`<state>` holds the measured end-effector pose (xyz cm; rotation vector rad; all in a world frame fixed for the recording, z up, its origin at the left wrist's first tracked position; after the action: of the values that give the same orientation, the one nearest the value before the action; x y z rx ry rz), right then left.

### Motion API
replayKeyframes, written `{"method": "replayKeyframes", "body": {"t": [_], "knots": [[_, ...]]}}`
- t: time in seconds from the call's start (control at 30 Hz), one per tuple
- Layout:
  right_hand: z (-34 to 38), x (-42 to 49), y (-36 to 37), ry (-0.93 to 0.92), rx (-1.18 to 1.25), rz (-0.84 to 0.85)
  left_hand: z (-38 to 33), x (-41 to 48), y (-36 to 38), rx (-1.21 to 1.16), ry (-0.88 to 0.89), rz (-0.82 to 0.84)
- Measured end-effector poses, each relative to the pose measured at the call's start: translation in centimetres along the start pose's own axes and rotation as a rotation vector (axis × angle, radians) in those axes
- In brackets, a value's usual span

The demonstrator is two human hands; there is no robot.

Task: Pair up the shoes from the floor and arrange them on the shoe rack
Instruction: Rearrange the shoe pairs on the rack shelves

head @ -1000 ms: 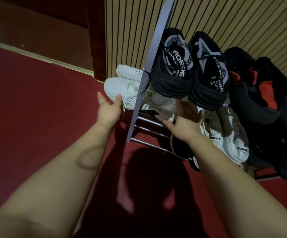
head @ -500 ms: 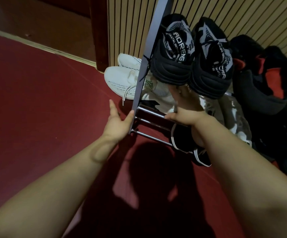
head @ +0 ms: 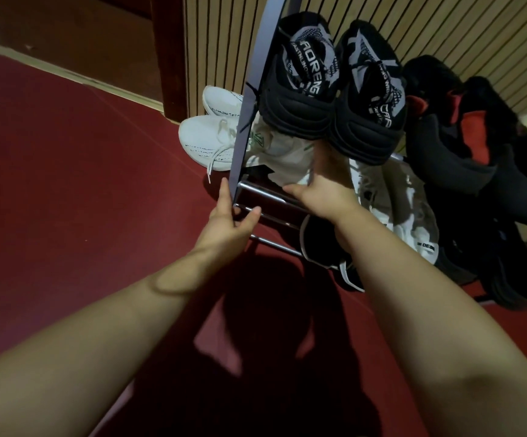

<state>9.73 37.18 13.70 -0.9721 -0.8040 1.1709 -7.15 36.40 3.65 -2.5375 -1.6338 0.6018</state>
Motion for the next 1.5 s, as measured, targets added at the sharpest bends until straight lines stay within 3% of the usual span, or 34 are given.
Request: {"method": "replayKeyframes", "body": {"t": [0.17, 0.57, 0.73, 1.27, 1.4, 1.5], "knots": [[-1.5, -0.6, 1.6, 0.1, 0.046, 0.061, -1.6, -0.2, 0.9, -0.003, 0.053, 0.025], [-1.8, 0.3, 1.3, 0.06, 0.035, -0.016, -1.5, -0.3, 0.6, -0.044, 0.035, 0.083], [-2.2, 0.5, 0.8, 0.073, 0.106, 0.072, -1.1, -0.2, 0.3, -0.044, 0.022, 0.089], [-2.8, 0.4, 0.6, 0.117, 0.21, 0.106, -0.5, 0.3, 1.1, 0.031, 0.091, 0.13], [-2.8, 0.9, 1.1, 0.08, 0.129, 0.092, -1.3, 0.5, -0.8, 0.003, 0.106, 0.07], [-2.7, 1.0, 1.5, 0.064, 0.113, 0.049, -1.4, 1.2, -4.6, -0.098, 0.16, -0.169]]}}
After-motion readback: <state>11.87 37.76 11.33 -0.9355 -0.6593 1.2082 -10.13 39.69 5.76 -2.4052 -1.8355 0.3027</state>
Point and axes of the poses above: each hand's wrist, its own x-axis towards the middle knuckle, its own y-axis out of the palm, z = x × y, the point moved 10 cm from there along x, towards the middle knuckle, and after that the axes turned 3 degrees about z, right-handed, at the moved point
